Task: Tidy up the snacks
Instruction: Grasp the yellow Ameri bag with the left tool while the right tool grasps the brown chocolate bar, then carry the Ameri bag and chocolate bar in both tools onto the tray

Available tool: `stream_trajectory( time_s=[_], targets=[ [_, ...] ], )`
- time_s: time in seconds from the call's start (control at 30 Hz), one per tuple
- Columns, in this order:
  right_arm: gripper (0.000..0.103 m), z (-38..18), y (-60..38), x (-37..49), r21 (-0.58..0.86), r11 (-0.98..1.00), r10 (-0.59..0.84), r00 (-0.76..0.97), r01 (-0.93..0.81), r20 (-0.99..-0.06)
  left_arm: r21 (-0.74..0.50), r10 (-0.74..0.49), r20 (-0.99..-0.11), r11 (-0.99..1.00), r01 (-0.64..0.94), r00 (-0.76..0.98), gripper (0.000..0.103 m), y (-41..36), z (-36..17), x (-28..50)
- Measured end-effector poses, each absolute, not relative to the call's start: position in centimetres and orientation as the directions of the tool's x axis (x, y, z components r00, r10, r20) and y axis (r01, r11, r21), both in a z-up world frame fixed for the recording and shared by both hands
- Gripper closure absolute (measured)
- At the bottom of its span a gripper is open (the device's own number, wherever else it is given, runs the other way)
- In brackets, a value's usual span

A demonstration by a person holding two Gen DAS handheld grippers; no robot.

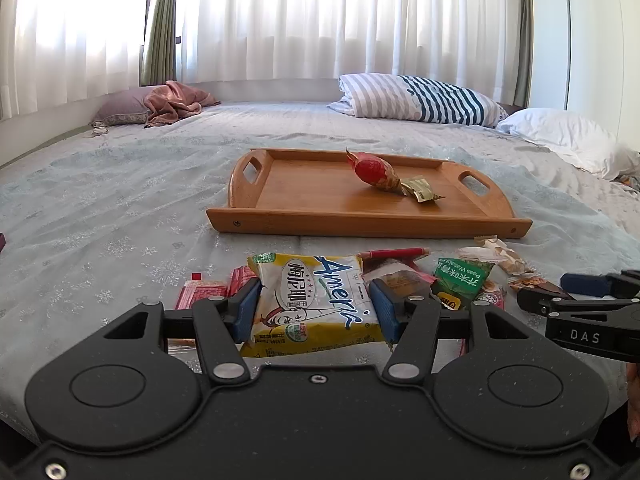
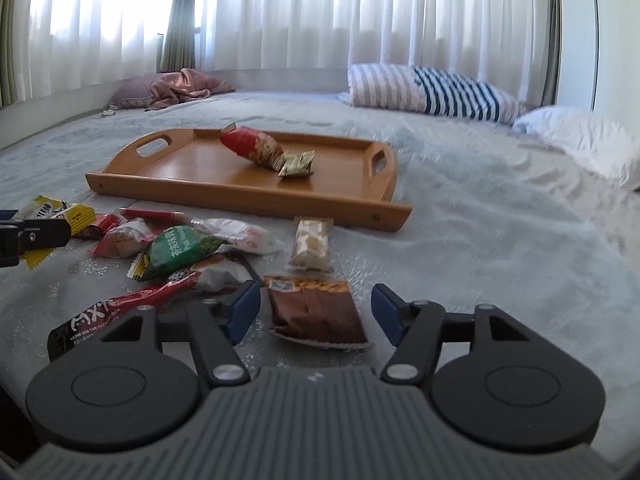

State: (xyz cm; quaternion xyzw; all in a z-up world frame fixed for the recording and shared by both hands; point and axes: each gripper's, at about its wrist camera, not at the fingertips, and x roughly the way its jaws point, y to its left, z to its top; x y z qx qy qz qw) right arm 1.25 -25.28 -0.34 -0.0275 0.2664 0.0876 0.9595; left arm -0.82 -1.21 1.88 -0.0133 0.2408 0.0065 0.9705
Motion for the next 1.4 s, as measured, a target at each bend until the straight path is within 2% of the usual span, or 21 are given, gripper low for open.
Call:
stream_trajectory(
  time_s=[0.07, 0.1, 0.23, 0.47, 0.87, 1.17, 1.4],
  targets=[
    [0.046, -0.4, -25.5, 1.5, 0.024, 0.986, 0.15, 0.834, -0.163, -0.532, -0.023, 0.005, -0.467, 1.0, -0.018, 0.884, 0.047, -1.2, 1.9, -0.8],
    [0.049, -0.4, -25.5, 1.5, 0.037, 0.987, 0.154, 0.832, -0.159, -0.532, -0.023, 0.006, -0.467, 1.0, -0.019, 0.884, 0.047, -1.2, 1.9, -0.8],
    [0.052, 0.0, -25.6, 1.0, 0.056, 0.984, 0.171, 0.831, -0.167, -0.529, -0.029, 0.003, -0.463, 0.999, -0.019, 0.886, 0.047, -1.2, 1.9, -0.8],
    [0.053, 1.3, -25.2, -0.1, 0.011, 0.987, 0.144, 0.846, -0.161, -0.514, -0.044, -0.004, -0.457, 0.999, -0.018, 0.889, 0.047, -0.8, 2.5, -0.1],
    [0.053, 5.3, -24.8, 2.7, -0.055, 0.986, 0.123, 0.914, -0.156, -0.386, -0.051, -0.003, -0.429, 0.998, -0.021, 0.903, 0.047, 0.0, 5.4, 4.8],
    [0.053, 5.3, -23.6, 9.8, -0.042, 0.989, 0.114, 0.902, -0.144, -0.416, -0.089, -0.02, -0.456, 0.996, -0.023, 0.89, 0.047, 0.5, 6.9, 11.6],
    [0.053, 4.5, -24.5, 15.4, 0.066, 0.992, 0.124, 0.866, -0.105, -0.484, -0.146, -0.049, -0.496, 0.989, -0.027, 0.867, 0.047, 0.9, 6.3, 17.4]
  ],
)
